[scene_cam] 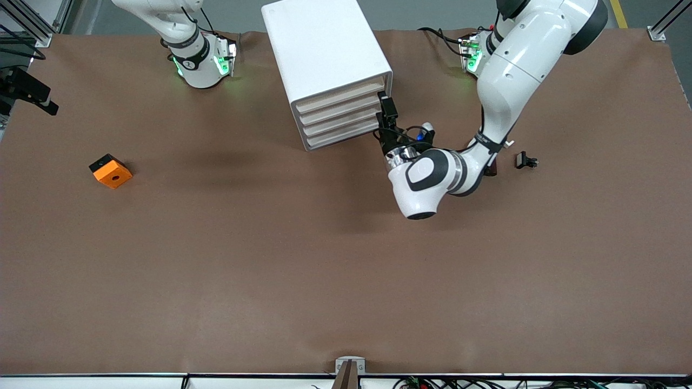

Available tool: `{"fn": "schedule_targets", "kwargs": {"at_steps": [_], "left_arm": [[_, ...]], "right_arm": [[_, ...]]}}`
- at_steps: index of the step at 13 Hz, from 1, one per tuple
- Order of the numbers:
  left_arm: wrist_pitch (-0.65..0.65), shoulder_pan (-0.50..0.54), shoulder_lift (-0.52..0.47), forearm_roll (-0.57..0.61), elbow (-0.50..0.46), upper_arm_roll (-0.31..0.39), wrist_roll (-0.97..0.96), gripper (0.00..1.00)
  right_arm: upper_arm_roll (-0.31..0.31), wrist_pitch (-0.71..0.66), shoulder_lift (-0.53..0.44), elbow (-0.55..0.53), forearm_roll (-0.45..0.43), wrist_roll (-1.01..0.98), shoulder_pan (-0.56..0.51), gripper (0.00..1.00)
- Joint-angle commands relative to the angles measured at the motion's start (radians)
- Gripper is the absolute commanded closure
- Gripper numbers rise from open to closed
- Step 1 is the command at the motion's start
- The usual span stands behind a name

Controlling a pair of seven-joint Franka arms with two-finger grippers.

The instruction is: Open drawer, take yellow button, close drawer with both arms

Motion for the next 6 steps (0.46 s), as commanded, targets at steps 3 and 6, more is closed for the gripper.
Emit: {"fn": "schedule_targets", "kwargs": {"at_steps": [3,6], "left_arm": [[-0.011,-0.042,-0.015,-0.035,-0.012,-0.003,-0.022,0.39],[-0.010,-0.066,-0.015,-0.035,-0.012,-0.003,-0.022,0.62]], "right_arm": [[-0.001,0.002,-0.021,-0.016,-0.002,0.010,0.006,0.00],[-0.002,-0.001,-0.021,-0.016,-0.002,0.010,0.005,0.00]]}}
